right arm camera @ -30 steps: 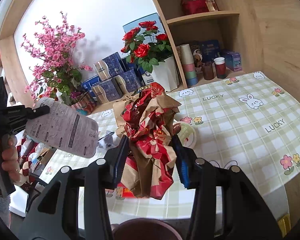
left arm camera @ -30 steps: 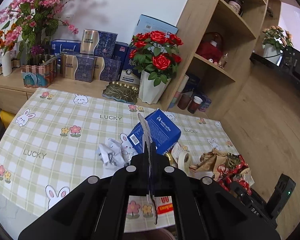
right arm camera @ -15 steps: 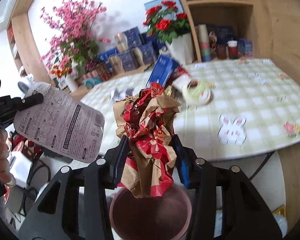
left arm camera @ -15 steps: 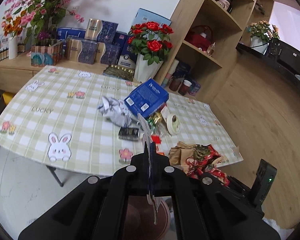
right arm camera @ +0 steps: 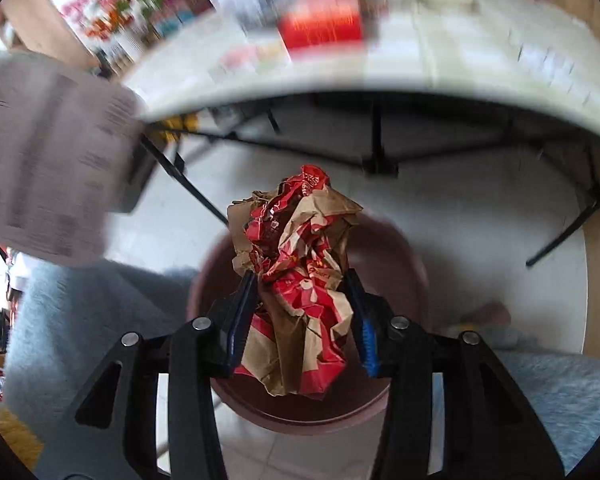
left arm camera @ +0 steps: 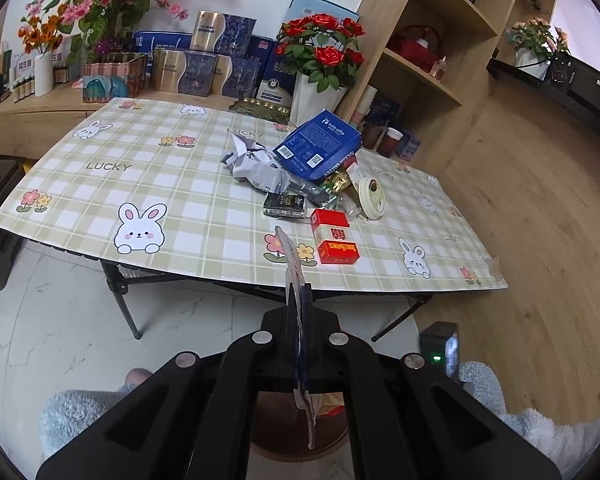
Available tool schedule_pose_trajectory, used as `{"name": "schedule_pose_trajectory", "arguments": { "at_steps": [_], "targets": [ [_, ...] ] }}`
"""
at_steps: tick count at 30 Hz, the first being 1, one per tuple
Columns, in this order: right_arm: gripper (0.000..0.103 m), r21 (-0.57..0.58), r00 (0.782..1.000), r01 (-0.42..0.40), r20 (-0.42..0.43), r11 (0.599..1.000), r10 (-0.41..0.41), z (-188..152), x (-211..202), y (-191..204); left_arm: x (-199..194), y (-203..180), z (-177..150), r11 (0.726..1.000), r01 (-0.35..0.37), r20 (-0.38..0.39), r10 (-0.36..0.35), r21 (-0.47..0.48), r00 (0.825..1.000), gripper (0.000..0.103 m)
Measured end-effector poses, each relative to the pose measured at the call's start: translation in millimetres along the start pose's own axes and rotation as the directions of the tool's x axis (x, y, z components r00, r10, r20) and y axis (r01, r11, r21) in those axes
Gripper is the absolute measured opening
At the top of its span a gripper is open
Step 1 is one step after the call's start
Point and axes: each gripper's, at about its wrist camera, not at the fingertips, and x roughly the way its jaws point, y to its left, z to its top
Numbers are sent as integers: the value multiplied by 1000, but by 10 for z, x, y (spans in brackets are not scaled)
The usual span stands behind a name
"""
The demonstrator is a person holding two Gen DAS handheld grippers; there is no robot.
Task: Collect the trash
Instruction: 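Lower the gift wrap into the brown bin and open the right tool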
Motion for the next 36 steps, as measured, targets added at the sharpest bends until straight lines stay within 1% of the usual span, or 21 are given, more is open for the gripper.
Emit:
{"name": "schedule_pose_trajectory", "arguments": {
  "at_steps": [4,8,16,18,20,21,22,23,24,25,26,27,29,32,35,36],
  "targets": [
    [46,112,998,21,-64,994,-14,-53,210,-247,25,63,-38,1000,-19,0,19,-12,1000,1],
    [48,168,998,30,-56,985,-21,-50,190,-352,100,122,-85,999,-21,-21,20,-40,1000,1],
    [51,131,998,31,-66,991,-23,-22,204,-343,268,112,-181,999,-28,-66,25,-37,998,1],
    [56,128,997,37,-67,991,-29,-13,222,-344,293,101,-197,999,-26,-74,24,-34,997,1],
    [56,130,998,31,-58,991,-24,4,216,-347,317,82,-205,999,-25,-80,23,-29,996,1],
    [61,130,998,27,-52,991,-21,10,209,-343,324,74,-210,999,-25,-82,23,-26,996,1],
    [65,128,999,26,-40,991,-21,19,184,-335,333,63,-211,999,-25,-85,23,-23,996,1],
    [72,126,999,27,-30,992,-23,25,163,-321,342,60,-215,999,-25,-88,23,-21,996,1],
    [76,121,1000,25,-12,992,-24,34,118,-307,348,55,-218,1000,-24,-91,22,-19,996,1],
    [78,116,1000,22,4,993,-23,46,77,-289,360,50,-220,1000,-24,-94,22,-18,995,1],
    [81,109,1000,21,21,994,-23,58,32,-275,371,48,-225,1000,-24,-97,22,-16,995,1],
    [87,98,999,23,47,995,-27,74,-36,-252,378,48,-229,1000,-25,-100,23,-14,995,1],
    [93,77,993,36,106,996,-45,105,-185,-210,402,47,-242,1000,-25,-108,23,-13,994,1],
    [94,53,984,57,168,997,-65,153,-369,-184,446,39,-257,1000,-30,-122,29,-9,992,1],
    [97,34,963,90,253,995,-96,199,-604,-180,485,39,-285,1000,-28,-136,28,-1,990,1],
    [97,25,951,103,289,994,-106,217,-702,-189,507,33,-296,1000,-29,-143,29,6,989,1]
  ]
}}
